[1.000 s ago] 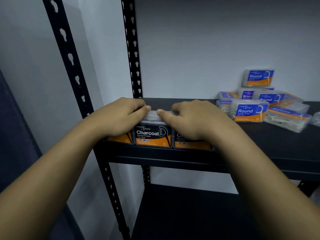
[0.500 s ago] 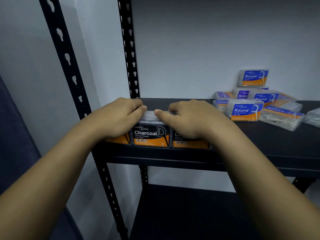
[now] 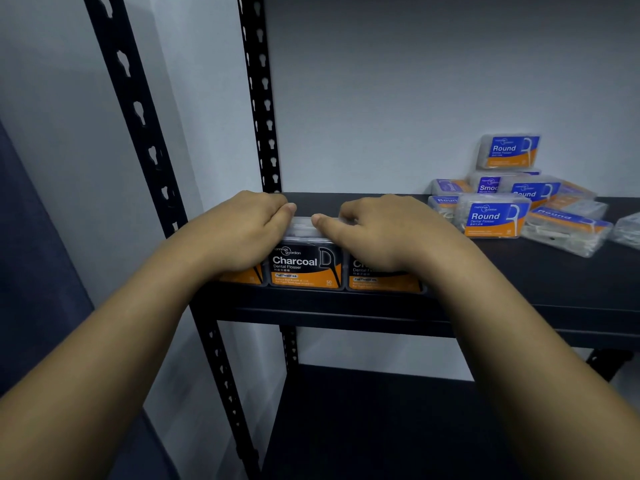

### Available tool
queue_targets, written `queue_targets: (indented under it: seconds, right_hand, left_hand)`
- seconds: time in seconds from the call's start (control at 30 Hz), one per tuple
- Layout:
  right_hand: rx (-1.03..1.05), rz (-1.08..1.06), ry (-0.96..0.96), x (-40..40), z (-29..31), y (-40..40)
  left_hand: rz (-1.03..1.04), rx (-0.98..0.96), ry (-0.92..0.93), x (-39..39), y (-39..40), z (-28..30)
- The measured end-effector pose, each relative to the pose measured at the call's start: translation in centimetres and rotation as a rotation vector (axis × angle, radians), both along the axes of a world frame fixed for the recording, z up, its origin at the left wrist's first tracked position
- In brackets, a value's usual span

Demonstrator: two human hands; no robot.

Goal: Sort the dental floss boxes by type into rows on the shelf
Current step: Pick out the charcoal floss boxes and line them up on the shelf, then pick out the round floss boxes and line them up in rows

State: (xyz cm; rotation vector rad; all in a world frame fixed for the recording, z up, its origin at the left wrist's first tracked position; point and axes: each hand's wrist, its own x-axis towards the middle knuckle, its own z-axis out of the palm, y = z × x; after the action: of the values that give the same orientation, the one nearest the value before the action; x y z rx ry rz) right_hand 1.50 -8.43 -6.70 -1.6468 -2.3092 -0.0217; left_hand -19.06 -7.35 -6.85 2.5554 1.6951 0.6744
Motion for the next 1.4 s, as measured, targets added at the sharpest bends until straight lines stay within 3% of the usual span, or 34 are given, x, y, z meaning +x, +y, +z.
queue_targets:
  seconds: [0.63,0.9,1.07,1.27,1.4]
  right_hand:
    - [-0.026,-0.007,-0.003,0.1,0.3,-0.6]
    - [-0.162,0.038,0.042,0.7,2.0,-0.7]
    - [-0.157,0.024,0.252,5.9,6.3,-0.9]
    - [-0.280,-0.052,0.079,12.7,8.8,-0.3]
    - [-0.302,-0.087,0.026,16.3,9.4,0.6]
  left_hand:
    - [-0.008,-0.030,0.011,0.4,-0.4,0.2]
    - [0.022,-0.192,0.112,0.8,0.1,2.3]
    - [0.015,-0.090,0.024,2.9,0.0,4.3]
    - [-0.070,-0.184,0.041,9.4,-0.8,7.5]
    - [-0.087,-0.139,0.084,15.0,-0.8,8.9]
